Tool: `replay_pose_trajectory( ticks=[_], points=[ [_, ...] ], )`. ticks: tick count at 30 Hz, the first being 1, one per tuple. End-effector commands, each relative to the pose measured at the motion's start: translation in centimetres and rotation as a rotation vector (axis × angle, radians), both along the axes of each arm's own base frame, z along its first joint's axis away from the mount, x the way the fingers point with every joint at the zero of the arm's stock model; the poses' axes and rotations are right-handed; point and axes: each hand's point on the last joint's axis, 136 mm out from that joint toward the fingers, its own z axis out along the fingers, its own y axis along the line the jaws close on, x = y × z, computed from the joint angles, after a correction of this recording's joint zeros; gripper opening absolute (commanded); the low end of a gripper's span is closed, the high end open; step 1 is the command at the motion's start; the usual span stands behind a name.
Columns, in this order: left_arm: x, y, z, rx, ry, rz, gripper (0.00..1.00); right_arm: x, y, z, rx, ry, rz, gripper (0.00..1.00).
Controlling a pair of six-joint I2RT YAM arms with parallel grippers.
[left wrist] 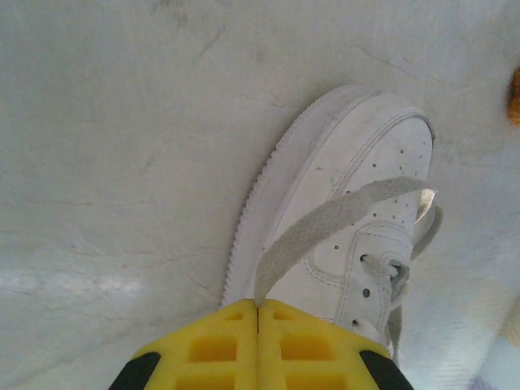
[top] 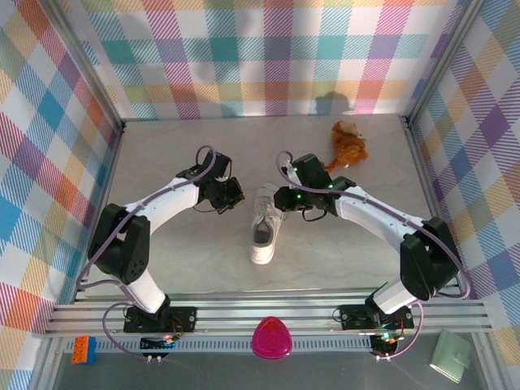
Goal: Tie the shoes
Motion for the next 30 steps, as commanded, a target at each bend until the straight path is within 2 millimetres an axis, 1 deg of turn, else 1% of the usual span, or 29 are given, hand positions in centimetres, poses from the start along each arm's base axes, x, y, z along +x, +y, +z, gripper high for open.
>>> replay_pose_trajectory(
  ticks=[1,2,7,14,22,30],
  points=[
    [0.6,-1.4,1.0,-0.152,0.014,0.07,0.0,-0.3,1.2,-0.2,0.046,0.014,0.024,0.15],
    [1.1,-1.8,1.5,-0.178,-0.011,0.072,0.0,-0.4,1.3,-0.3,0.049,0.018,0.029,0.15],
    [1.2,-1.8,1.9,-0.196,-0.021,0.093,0.0,-0.6,1.8,-1.1,0.06,0.04,0.038,0.17],
    [1.4,-3.1,2.6,-0.295,-0.011,0.102,0.0,-0.7,2.5,-1.8,0.075,0.06,0.055,0.2],
    [0.2,-4.4,2.5,-0.371,0.032,0.072,0.0,-0.9,3.3,-2.6,0.108,0.072,0.087,0.2],
    [-1.0,-4.7,2.8,-0.403,0.055,0.038,0.0,-1.2,4.3,-2.9,0.14,0.087,0.14,0.2]
  ],
)
